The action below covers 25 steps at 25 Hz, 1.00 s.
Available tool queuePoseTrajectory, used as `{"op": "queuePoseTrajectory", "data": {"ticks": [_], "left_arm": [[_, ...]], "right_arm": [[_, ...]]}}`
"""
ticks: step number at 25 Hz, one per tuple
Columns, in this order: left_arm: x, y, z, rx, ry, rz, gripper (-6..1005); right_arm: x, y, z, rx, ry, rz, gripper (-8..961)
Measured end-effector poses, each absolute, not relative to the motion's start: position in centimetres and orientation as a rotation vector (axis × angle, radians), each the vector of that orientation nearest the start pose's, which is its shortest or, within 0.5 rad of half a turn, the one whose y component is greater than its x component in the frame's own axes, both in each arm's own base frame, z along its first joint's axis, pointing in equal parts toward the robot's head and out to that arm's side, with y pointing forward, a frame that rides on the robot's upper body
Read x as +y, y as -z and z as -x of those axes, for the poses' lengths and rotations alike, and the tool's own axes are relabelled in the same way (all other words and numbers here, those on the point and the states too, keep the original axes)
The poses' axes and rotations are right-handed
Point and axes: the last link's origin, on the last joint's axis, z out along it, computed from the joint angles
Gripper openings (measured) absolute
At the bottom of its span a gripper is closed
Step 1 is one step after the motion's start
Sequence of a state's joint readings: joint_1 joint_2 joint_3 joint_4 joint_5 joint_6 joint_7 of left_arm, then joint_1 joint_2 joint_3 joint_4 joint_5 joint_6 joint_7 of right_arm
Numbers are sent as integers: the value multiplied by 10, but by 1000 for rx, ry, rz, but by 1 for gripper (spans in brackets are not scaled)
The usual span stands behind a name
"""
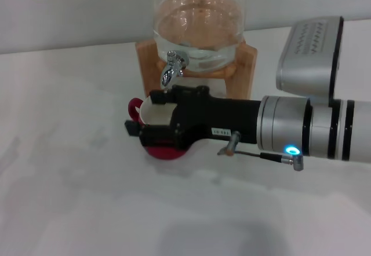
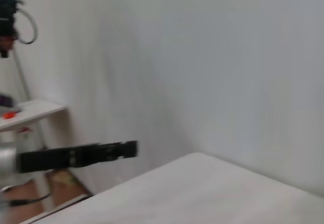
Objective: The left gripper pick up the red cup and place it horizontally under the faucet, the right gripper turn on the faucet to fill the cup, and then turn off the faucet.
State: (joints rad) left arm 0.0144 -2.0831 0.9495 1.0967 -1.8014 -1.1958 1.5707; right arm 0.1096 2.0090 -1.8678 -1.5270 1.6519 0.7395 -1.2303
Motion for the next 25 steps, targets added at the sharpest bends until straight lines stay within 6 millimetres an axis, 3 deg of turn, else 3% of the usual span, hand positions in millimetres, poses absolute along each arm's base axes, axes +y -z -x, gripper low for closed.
{"op": "queuePoseTrajectory", "data": {"ticks": [5,25], "left_arm": [[273,-104,329,-857,849,1922,876],[282,-98,328,-858,831,1943,877]], "right_arm": [[294,38,-130,609,-783,2509,781],[297,38,-128,619,-782,2514,781]]}}
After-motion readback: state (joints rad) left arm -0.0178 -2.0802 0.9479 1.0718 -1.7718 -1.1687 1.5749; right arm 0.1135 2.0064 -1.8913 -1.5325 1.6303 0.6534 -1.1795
